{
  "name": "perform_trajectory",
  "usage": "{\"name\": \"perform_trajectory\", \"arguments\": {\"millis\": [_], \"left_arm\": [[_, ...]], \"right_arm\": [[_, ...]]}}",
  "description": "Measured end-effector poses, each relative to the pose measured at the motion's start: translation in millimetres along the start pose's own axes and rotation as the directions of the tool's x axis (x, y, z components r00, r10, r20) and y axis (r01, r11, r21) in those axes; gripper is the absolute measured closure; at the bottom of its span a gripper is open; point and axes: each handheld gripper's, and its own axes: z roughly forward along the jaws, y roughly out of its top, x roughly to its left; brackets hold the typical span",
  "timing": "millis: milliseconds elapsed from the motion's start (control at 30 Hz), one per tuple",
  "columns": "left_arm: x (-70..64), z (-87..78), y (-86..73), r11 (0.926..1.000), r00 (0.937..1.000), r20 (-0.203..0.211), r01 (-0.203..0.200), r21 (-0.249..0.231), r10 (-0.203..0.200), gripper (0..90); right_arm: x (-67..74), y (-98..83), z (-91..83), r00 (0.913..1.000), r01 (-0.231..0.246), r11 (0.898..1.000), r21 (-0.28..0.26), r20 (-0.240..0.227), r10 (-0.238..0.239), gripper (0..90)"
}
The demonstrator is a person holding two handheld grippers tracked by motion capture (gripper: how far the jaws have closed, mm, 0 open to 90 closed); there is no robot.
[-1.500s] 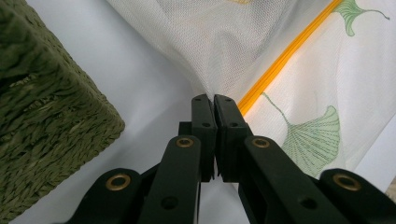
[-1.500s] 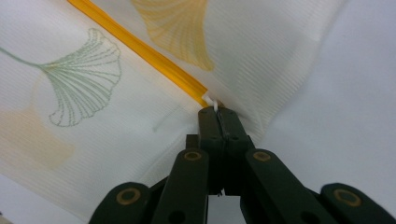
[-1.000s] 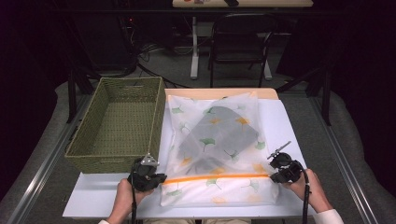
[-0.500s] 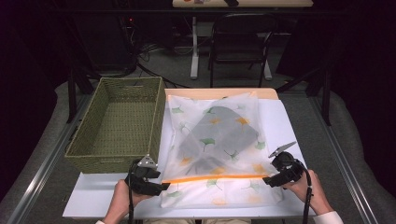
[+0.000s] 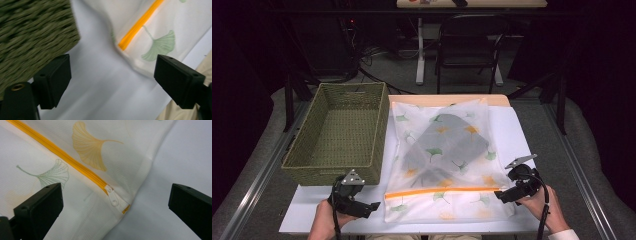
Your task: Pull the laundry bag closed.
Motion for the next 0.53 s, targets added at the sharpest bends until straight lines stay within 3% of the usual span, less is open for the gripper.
{"name": "perform_trajectory", "arguments": {"millis": [100, 267, 533], "left_arm": [[6.6, -4.9, -5.9, 0.9997, 0.9991, -0.035, 0.023, -0.001, -0.023, 8.7], [17.6, -4.5, -13.0, 0.9974, 0.9959, -0.058, 0.071, 0.014, -0.07, 1.9], [23.6, 2.2, -14.0, 0.9958, 0.9958, -0.044, 0.082, 0.041, -0.08, 0.0]], "right_arm": [[-3.6, -4.9, 0.7, 0.9999, -0.015, 1.0, -0.005, 0.004, 0.015, 0.0], [-9.0, -9.2, 5.9, 0.9996, -0.025, 1.0, 0.005, 0.015, 0.025, 0.0], [-12.6, -11.0, 8.6, 0.9993, -0.034, 0.999, 0.013, 0.013, 0.034, 0.0]]}}
